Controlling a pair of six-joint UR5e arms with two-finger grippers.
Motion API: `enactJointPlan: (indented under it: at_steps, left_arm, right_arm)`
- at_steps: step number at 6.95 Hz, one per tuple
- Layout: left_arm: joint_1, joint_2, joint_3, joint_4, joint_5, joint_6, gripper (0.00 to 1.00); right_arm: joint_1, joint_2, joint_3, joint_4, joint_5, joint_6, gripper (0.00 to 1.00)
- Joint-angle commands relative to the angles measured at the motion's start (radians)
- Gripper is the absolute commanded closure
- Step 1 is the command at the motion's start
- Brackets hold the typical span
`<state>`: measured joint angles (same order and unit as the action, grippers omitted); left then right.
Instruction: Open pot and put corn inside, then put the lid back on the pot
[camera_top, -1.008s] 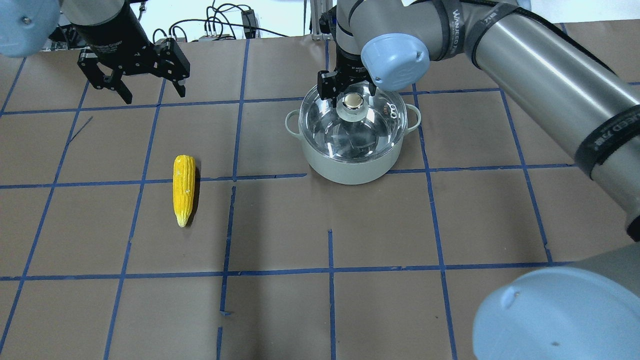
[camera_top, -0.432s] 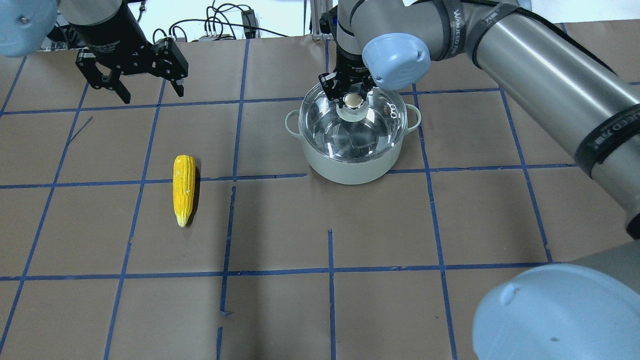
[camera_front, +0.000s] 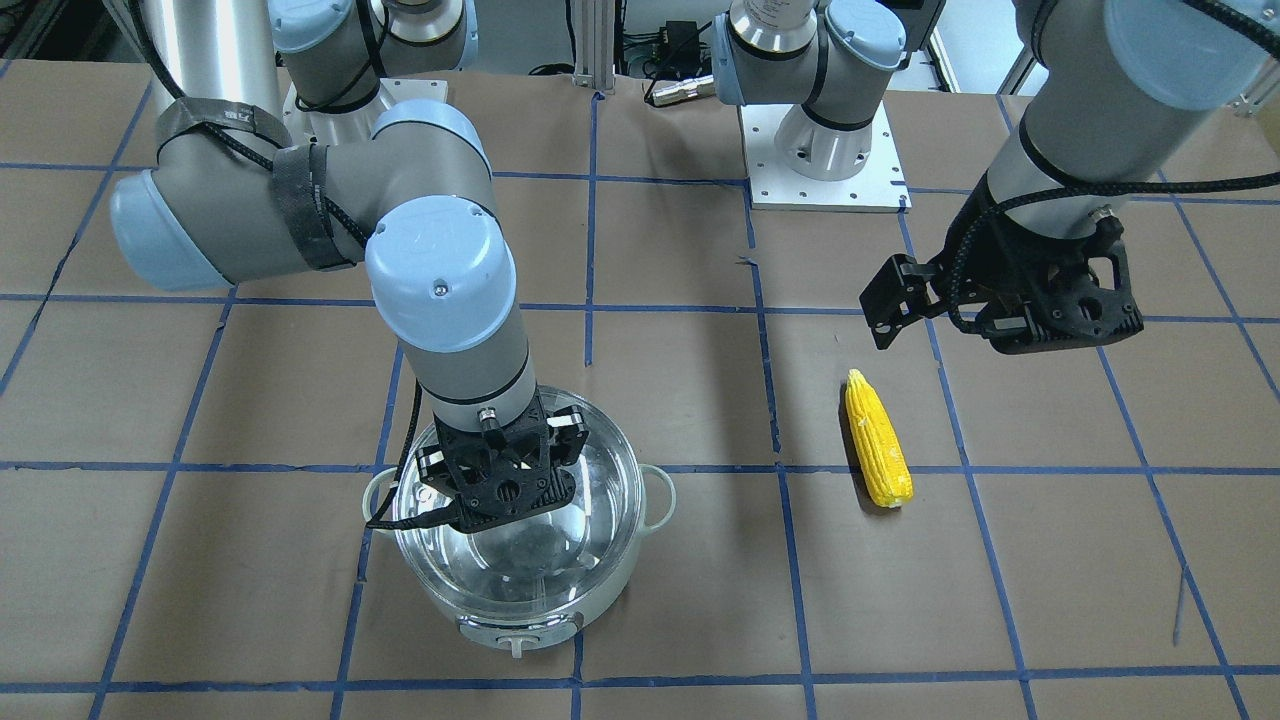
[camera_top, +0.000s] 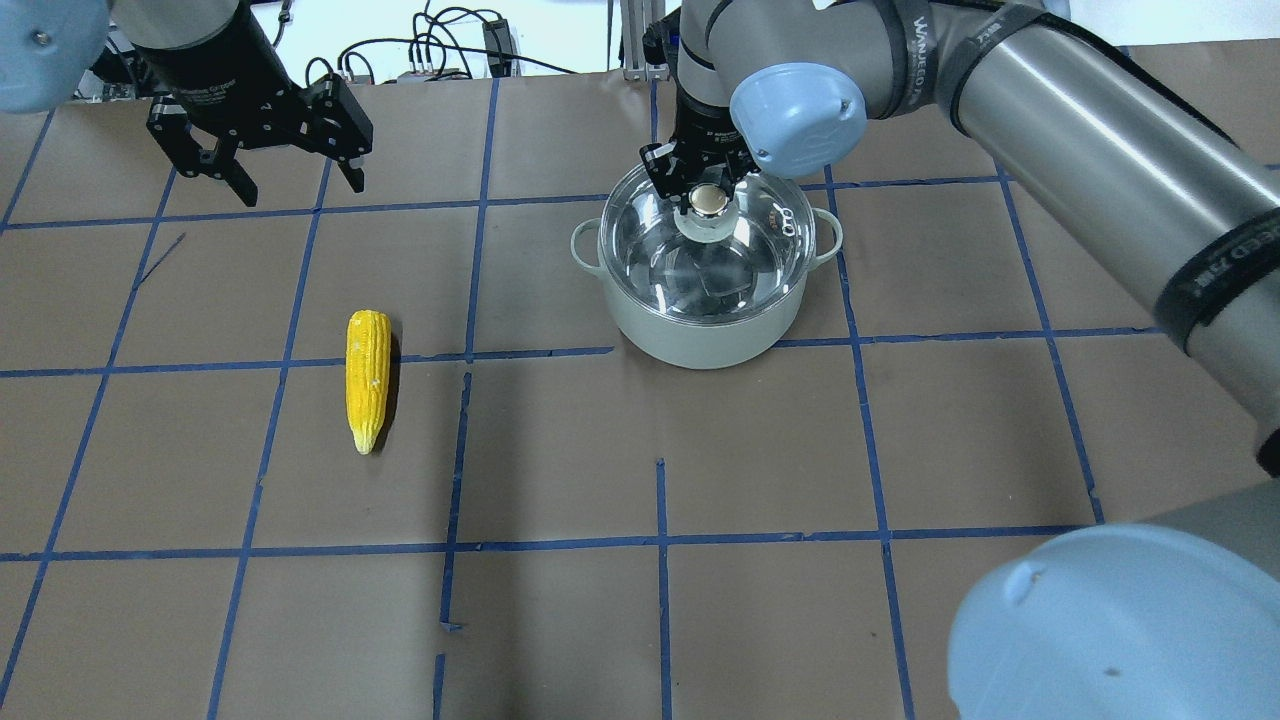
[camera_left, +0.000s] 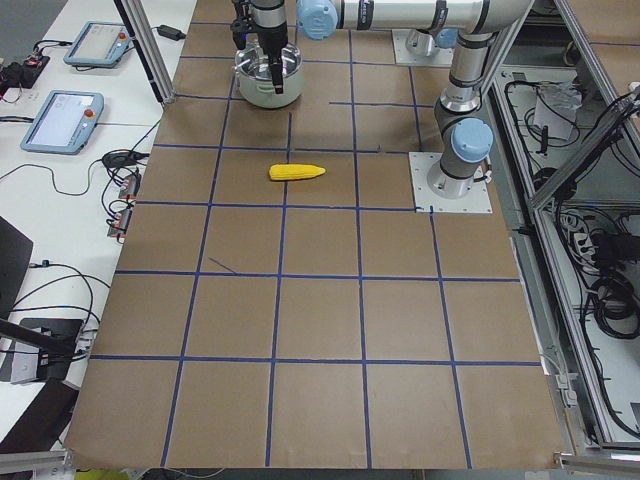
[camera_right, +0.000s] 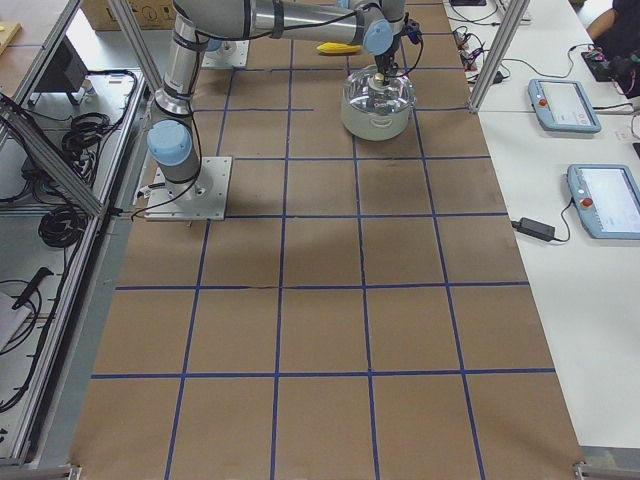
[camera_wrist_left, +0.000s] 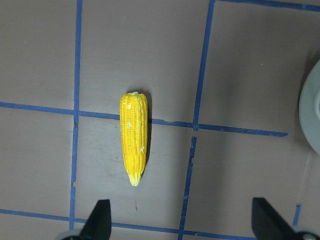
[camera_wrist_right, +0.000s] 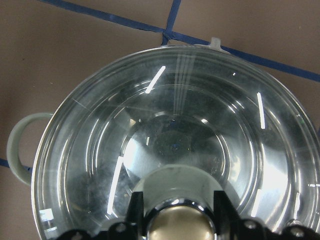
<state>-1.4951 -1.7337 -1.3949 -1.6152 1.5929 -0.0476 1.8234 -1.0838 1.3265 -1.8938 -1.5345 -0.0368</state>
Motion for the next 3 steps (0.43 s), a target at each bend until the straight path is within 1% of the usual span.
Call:
enactJointPlan:
  at_steps: [1,2,3]
  left_arm:
    - [0.006,0.008,0.016,0.0,0.002,0.002,0.0]
    - [0.024,0.032,0.008,-0.027,0.007,0.021,0.0]
    - [0.074,0.019,0.008,-0.028,-0.01,0.053,0.0]
  right_arm:
    - [-0.004,-0.001,-0.018,0.011,0.0,0.0,0.79]
    - [-0.006,-0.001,-0.042,0.018,-0.003,0.0,0.79]
    - [-0.006,-0.01,-0.079,0.08,-0.001,-0.002,0.79]
